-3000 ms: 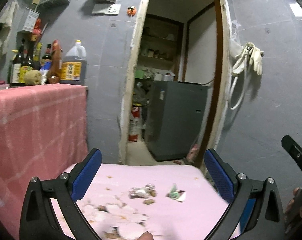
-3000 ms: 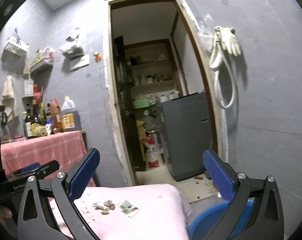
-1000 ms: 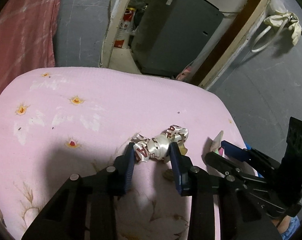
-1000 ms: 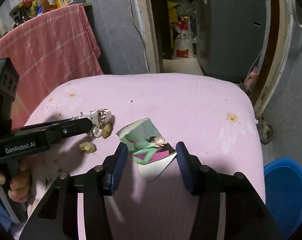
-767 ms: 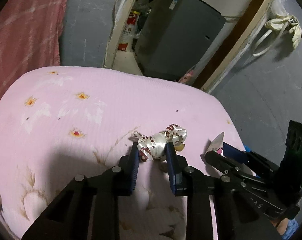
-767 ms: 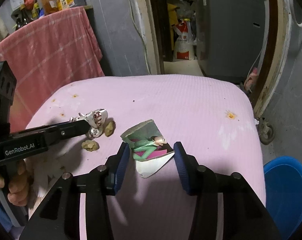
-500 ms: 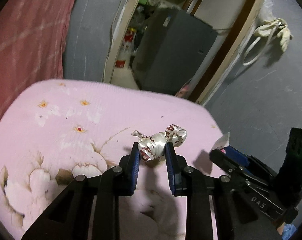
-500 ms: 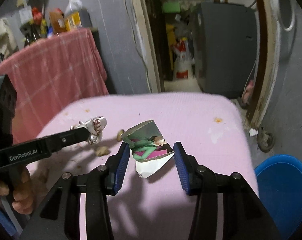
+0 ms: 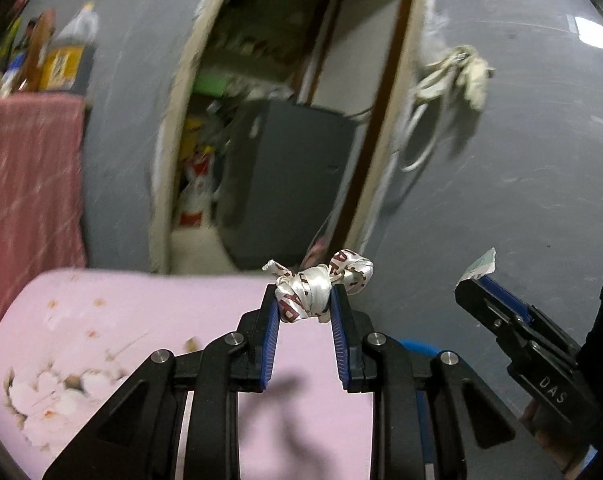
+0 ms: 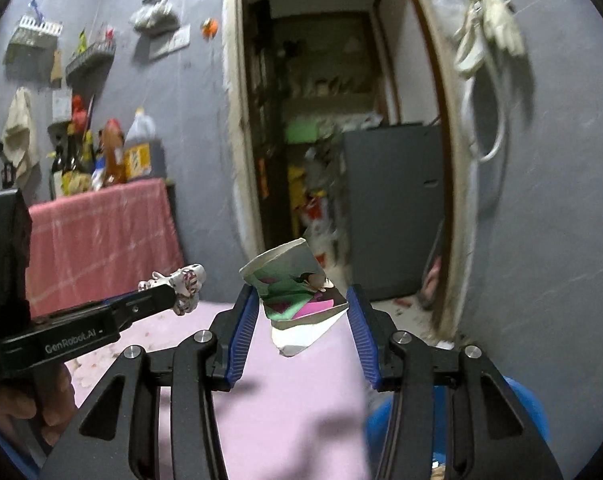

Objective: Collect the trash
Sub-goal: 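Carry both items over the blue bucket and open both tools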

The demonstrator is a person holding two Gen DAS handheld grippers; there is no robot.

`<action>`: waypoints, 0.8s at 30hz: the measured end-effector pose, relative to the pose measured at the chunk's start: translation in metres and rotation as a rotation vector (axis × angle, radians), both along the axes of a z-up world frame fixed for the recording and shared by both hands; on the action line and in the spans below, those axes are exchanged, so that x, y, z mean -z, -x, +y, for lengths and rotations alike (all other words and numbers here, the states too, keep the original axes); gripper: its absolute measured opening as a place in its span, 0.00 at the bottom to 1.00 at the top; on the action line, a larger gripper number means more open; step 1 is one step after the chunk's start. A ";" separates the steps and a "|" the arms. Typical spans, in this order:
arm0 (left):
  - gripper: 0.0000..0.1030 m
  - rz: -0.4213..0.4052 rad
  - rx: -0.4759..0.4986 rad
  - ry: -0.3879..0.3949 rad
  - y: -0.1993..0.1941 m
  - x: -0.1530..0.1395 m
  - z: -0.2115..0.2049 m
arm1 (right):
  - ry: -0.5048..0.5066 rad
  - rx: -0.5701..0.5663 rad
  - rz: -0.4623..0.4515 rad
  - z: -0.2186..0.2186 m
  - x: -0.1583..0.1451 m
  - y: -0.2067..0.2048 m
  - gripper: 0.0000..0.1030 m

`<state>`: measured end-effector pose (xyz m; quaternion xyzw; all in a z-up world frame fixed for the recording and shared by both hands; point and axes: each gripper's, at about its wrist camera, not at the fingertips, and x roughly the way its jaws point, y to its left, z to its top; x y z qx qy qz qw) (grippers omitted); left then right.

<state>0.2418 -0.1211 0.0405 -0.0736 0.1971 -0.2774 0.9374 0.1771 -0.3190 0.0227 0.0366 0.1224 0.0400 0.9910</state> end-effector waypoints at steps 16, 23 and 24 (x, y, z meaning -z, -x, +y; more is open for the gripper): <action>0.20 -0.113 0.211 -0.041 0.042 -0.006 -0.127 | 0.013 0.214 -0.059 -0.099 0.002 0.062 0.43; 0.20 -0.039 0.262 -0.105 0.036 0.022 -0.176 | -0.041 0.274 0.021 -0.130 0.038 0.068 0.43; 0.20 -0.021 0.265 -0.114 0.036 0.028 -0.181 | -0.058 0.277 0.038 -0.133 0.045 0.067 0.43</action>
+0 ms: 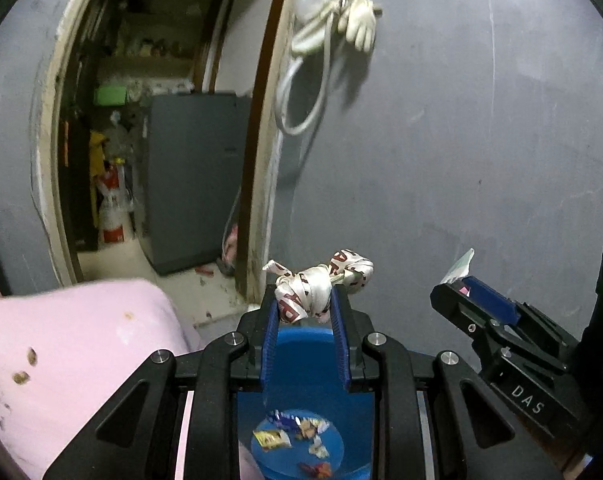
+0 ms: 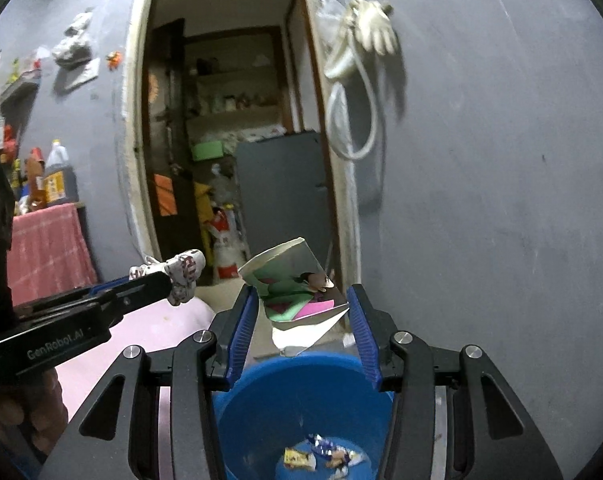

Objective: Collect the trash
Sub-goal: 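Carry both items over the blue bucket and open both tools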

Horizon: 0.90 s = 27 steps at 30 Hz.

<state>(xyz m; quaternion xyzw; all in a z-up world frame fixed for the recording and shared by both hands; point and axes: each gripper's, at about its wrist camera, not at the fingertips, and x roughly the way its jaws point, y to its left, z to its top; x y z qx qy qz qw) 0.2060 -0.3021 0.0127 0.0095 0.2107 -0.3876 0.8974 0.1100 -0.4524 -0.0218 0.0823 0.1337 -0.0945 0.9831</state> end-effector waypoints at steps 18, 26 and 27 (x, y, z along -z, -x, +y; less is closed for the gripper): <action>0.26 0.349 -0.038 -0.102 -0.052 0.080 -0.025 | -0.169 0.010 0.224 -0.024 0.053 -0.033 0.46; 0.30 0.363 -0.060 -0.088 -0.055 0.076 -0.012 | -0.172 -0.018 0.240 -0.021 0.044 -0.055 0.49; 0.30 0.361 -0.058 -0.081 -0.056 0.075 -0.010 | -0.169 -0.022 0.235 -0.020 0.042 -0.056 0.50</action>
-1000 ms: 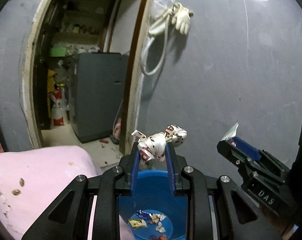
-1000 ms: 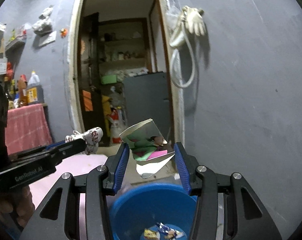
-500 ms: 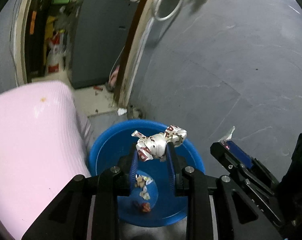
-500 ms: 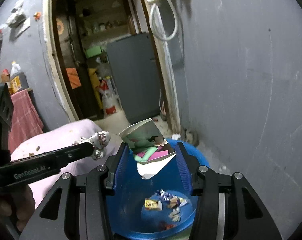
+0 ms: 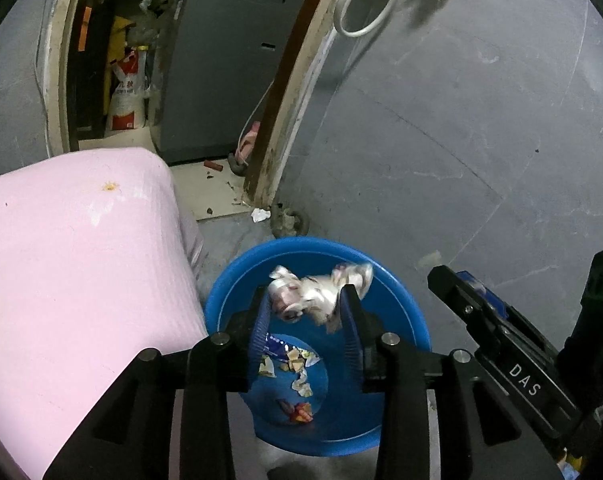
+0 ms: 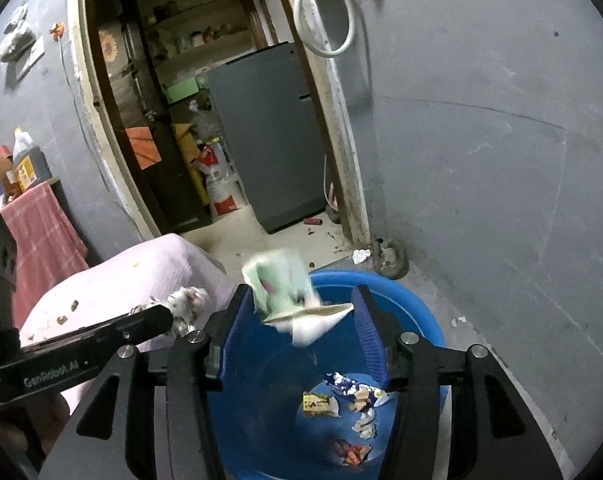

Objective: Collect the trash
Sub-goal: 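Carry both items over the blue bucket and open both tools, then move both tools back over the table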

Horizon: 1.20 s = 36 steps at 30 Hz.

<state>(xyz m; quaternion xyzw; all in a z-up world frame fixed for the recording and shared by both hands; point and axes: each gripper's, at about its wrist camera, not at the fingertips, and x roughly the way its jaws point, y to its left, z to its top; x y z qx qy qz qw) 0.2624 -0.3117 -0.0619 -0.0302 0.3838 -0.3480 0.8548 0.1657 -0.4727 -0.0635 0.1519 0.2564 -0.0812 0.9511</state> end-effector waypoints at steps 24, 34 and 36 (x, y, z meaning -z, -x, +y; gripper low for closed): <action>0.95 -0.433 -0.273 0.111 0.048 -0.126 0.127 | 0.164 -0.073 -0.401 0.082 -0.113 0.038 1.00; 0.99 -0.564 -0.395 0.100 0.069 -0.153 0.210 | 0.170 -0.165 -0.498 0.149 -0.134 0.032 1.00; 0.99 -0.578 -0.426 0.082 0.068 -0.150 0.224 | 0.166 -0.183 -0.511 0.163 -0.134 0.028 1.00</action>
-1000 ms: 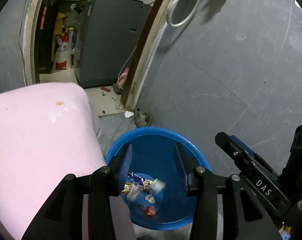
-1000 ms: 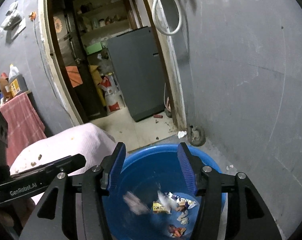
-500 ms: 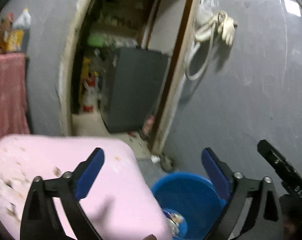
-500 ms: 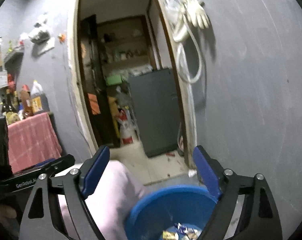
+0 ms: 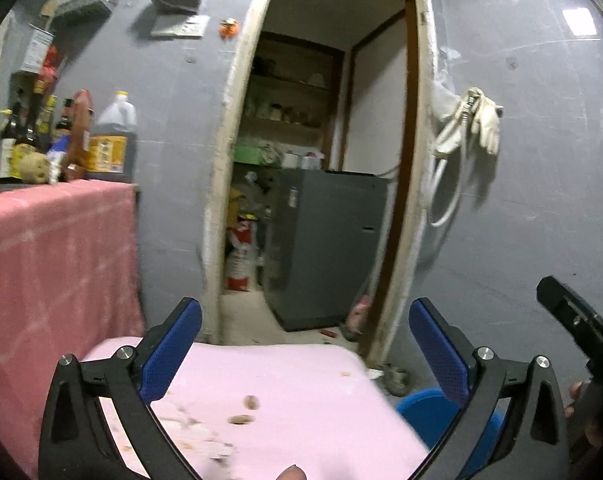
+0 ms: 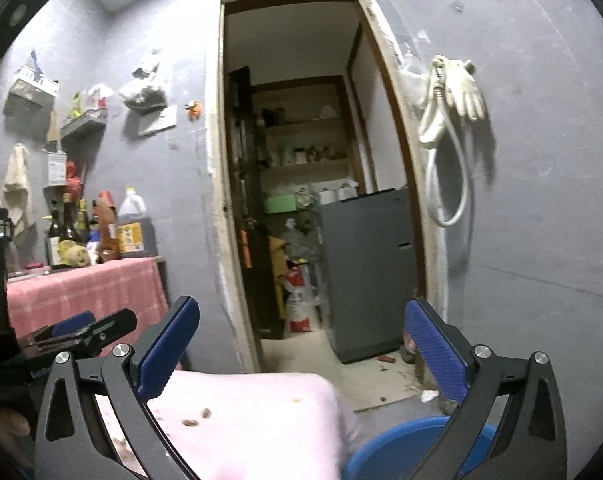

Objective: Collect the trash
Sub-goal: 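Move both tools back over the table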

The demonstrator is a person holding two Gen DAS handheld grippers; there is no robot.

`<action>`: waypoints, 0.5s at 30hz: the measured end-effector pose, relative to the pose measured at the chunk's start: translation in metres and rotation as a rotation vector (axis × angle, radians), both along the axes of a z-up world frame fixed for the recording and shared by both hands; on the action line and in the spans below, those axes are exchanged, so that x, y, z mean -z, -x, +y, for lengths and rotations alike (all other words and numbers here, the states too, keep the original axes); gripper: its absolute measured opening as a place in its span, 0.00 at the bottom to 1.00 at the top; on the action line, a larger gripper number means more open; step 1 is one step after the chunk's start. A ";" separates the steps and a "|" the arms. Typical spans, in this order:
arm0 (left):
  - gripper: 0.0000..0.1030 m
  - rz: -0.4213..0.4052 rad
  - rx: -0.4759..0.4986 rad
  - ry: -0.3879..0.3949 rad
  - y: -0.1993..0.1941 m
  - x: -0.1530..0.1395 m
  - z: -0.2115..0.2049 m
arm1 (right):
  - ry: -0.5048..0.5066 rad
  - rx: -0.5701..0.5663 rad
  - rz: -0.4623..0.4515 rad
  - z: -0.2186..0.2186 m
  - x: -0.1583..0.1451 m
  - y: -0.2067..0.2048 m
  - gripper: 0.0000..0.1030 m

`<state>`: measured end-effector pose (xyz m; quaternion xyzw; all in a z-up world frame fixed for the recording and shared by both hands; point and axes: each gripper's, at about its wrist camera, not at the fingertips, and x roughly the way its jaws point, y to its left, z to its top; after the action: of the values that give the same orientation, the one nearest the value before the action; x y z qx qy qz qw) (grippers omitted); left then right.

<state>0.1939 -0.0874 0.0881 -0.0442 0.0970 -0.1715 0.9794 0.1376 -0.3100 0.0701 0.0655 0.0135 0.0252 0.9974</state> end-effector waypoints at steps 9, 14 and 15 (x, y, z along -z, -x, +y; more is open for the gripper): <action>0.99 0.058 -0.094 -0.016 -0.020 0.035 0.057 | 0.027 -0.085 0.002 0.055 0.017 -0.028 1.00; 0.99 0.129 -0.106 -0.024 -0.033 0.062 0.077 | 0.045 -0.146 0.047 0.073 0.034 -0.050 1.00; 0.99 0.145 -0.104 -0.024 -0.036 0.067 0.080 | 0.049 -0.154 0.055 0.076 0.038 -0.053 1.00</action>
<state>0.2303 -0.0078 0.0208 -0.0495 0.1674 -0.1157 0.9778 0.1909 -0.2343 0.0320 0.0402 0.0463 0.0998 0.9931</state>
